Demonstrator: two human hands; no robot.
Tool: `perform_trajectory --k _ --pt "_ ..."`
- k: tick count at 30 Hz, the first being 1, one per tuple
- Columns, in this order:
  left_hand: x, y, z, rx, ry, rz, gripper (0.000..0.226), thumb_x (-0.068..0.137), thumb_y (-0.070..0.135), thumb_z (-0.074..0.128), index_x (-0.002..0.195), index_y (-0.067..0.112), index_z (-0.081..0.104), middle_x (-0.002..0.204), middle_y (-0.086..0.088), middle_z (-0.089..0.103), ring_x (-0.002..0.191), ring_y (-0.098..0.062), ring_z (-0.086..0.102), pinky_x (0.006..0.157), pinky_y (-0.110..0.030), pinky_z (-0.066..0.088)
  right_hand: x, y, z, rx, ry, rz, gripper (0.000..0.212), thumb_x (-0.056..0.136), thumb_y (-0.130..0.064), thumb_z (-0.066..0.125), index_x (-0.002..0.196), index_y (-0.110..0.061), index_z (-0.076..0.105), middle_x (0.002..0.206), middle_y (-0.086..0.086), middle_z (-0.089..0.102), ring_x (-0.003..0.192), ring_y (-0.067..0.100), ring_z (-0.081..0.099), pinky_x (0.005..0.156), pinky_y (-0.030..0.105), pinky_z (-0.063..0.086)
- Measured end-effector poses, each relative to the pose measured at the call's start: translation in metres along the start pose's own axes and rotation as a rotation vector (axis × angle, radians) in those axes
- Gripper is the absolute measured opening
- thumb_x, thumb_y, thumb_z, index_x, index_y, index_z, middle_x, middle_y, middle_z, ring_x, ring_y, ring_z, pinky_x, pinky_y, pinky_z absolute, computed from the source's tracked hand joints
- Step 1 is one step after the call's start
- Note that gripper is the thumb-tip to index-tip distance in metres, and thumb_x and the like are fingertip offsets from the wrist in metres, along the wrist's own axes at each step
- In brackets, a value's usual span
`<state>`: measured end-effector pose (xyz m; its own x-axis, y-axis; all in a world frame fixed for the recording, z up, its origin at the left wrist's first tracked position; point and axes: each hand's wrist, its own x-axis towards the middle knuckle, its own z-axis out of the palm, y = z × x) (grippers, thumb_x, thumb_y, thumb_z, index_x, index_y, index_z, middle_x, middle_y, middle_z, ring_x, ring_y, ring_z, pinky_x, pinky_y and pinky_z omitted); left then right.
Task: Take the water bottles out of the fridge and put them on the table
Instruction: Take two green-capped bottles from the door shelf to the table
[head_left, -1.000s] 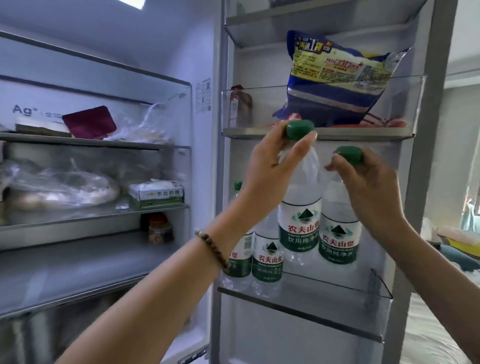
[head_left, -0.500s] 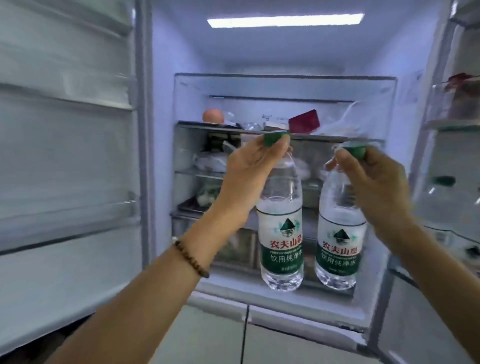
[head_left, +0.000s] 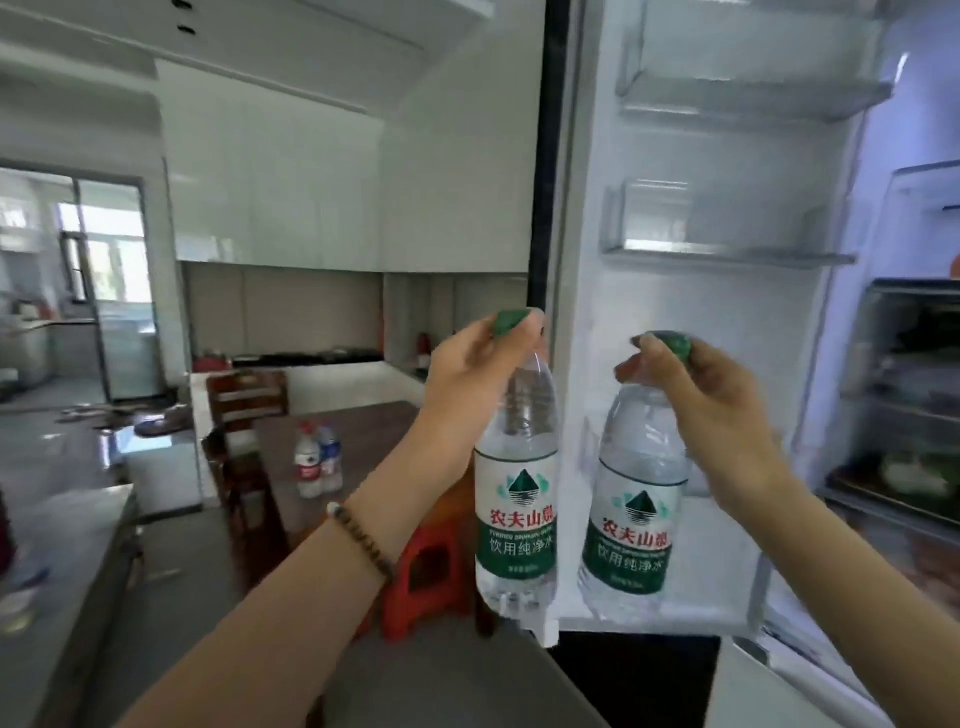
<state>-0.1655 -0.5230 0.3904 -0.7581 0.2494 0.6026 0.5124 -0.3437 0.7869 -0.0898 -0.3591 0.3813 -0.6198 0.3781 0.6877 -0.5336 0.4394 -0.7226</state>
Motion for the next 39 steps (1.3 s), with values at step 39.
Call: perform_trajectory --k 39 --pt "0.447 -0.446 -0.427 0.469 0.147 -0.251 0.022 0.078 0.023 0.072 0.099 0.017 0.07 0.091 0.004 0.072 0.08 -0.001 0.069 0.072 -0.014 0.053 0.359 0.497 0.529 0.092 -0.371 0.285 0.021 0.083 -0.019 0.068 0.101 -0.011 0.068 0.092 0.002 0.068 0.082 0.009 0.062 0.067 0.007 0.048"
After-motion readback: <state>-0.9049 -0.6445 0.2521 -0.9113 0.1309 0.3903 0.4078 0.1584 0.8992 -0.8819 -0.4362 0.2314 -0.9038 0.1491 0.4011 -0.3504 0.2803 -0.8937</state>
